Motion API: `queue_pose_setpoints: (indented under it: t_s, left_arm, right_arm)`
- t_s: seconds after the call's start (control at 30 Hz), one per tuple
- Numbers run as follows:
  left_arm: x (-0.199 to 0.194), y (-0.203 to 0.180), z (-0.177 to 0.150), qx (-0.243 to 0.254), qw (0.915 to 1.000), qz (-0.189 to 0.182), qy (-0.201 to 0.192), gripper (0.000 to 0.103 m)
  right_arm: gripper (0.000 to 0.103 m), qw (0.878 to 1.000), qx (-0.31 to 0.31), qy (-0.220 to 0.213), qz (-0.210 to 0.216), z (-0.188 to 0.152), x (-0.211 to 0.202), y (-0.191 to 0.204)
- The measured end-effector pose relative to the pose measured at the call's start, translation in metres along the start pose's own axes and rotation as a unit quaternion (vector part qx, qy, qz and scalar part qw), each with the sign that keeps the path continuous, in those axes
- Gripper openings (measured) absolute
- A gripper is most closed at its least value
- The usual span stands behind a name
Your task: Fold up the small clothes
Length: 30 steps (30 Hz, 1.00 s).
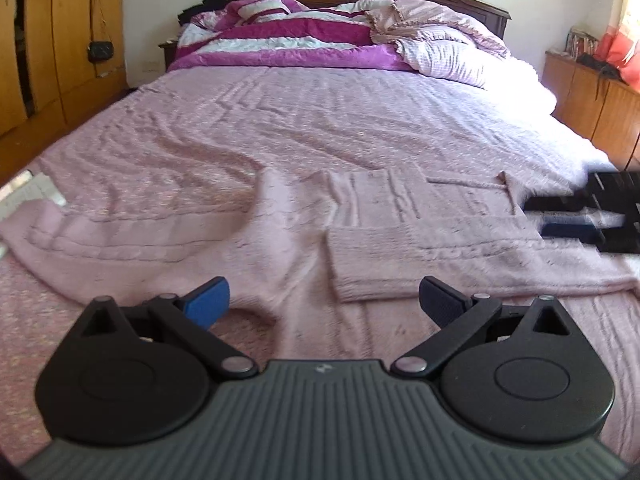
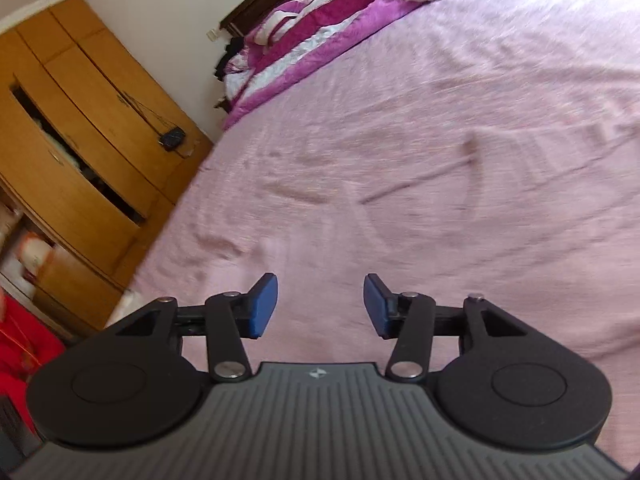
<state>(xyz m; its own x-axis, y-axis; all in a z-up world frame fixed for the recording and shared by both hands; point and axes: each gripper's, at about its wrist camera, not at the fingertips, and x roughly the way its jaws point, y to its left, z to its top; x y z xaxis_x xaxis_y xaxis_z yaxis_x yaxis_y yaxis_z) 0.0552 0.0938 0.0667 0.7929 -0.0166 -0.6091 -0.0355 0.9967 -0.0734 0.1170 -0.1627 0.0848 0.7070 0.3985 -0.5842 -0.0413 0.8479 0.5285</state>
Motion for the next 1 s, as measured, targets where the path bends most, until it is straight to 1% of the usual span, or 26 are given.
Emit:
queue_pose_setpoints:
  t_s: [0.13, 0.23, 0.3, 0.37, 0.4, 0.43, 0.47, 0.53, 0.6, 0.67, 0.77, 0.83, 0.87, 0.9, 0.93, 0.97, 1.0]
  left_arm:
    - [0.02, -0.006, 0.01, -0.003, 0.9998, -0.017, 0.004, 0.103]
    - [0.039, -0.012, 0.016, -0.001, 0.9995, -0.028, 0.016, 0.099]
    - [0.051, -0.015, 0.019, 0.002, 0.9996, -0.022, 0.02, 0.095]
    - [0.06, -0.019, 0.021, 0.005, 0.9999, -0.006, 0.014, 0.086]
    - [0.065, -0.019, 0.022, 0.006, 0.9999, -0.003, 0.014, 0.084]
    - [0.069, -0.02, 0.023, 0.006, 0.9998, -0.003, 0.017, 0.076]
    - [0.074, -0.019, 0.025, 0.002, 0.9997, -0.008, 0.022, 0.072]
    - [0.082, -0.019, 0.026, -0.004, 0.9995, -0.011, 0.029, 0.072]
    - [0.088, -0.019, 0.026, -0.004, 0.9994, 0.003, 0.033, 0.072]
    - [0.095, -0.02, 0.025, -0.008, 0.9991, 0.022, 0.037, 0.073]
    - [0.101, -0.019, 0.022, -0.015, 0.999, 0.022, 0.035, 0.073]
    - [0.104, -0.021, 0.021, -0.015, 0.9992, 0.021, 0.029, 0.072]
    - [0.104, -0.023, 0.02, -0.012, 0.9994, 0.02, 0.024, 0.063]
    - [0.103, -0.026, 0.019, -0.001, 0.9998, 0.012, 0.015, 0.046]
    - [0.102, -0.03, 0.018, 0.013, 0.9999, 0.01, 0.005, 0.02]
    - [0.101, -0.035, 0.018, 0.025, 0.9997, 0.006, -0.004, 0.014]
    - [0.098, -0.037, 0.019, 0.03, 0.9995, -0.002, -0.015, 0.014]
  right_arm:
    - [0.057, 0.998, -0.019, -0.02, -0.056, -0.015, -0.032, -0.035]
    - [0.057, 0.995, -0.026, -0.036, -0.094, -0.021, -0.047, -0.063]
    - [0.057, 0.991, -0.032, -0.049, -0.122, -0.019, -0.054, -0.079]
    - [0.057, 0.987, -0.034, -0.064, -0.145, -0.013, -0.058, -0.096]
    - [0.057, 0.985, -0.033, -0.07, -0.153, -0.009, -0.057, -0.104]
    - [0.057, 0.983, -0.031, -0.077, -0.163, -0.004, -0.057, -0.113]
    - [0.057, 0.981, -0.03, -0.083, -0.173, 0.001, -0.055, -0.122]
    - [0.057, 0.976, -0.028, -0.094, -0.194, 0.013, -0.049, -0.138]
    - [0.057, 0.973, -0.024, -0.097, -0.207, 0.026, -0.038, -0.15]
    - [0.057, 0.972, -0.022, -0.102, -0.21, 0.036, -0.027, -0.16]
    - [0.057, 0.967, -0.031, -0.113, -0.228, 0.048, -0.01, -0.17]
    - [0.057, 0.963, -0.035, -0.11, -0.243, 0.052, 0.005, -0.174]
    - [0.057, 0.962, -0.035, -0.109, -0.246, 0.052, 0.01, -0.178]
    - [0.055, 0.963, -0.035, -0.11, -0.243, 0.051, 0.014, -0.181]
    - [0.037, 0.964, -0.036, -0.114, -0.238, 0.05, 0.015, -0.183]
    - [0.012, 0.964, -0.035, -0.122, -0.232, 0.049, 0.014, -0.185]
    - [0.011, 0.965, -0.032, -0.131, -0.226, 0.047, 0.012, -0.182]
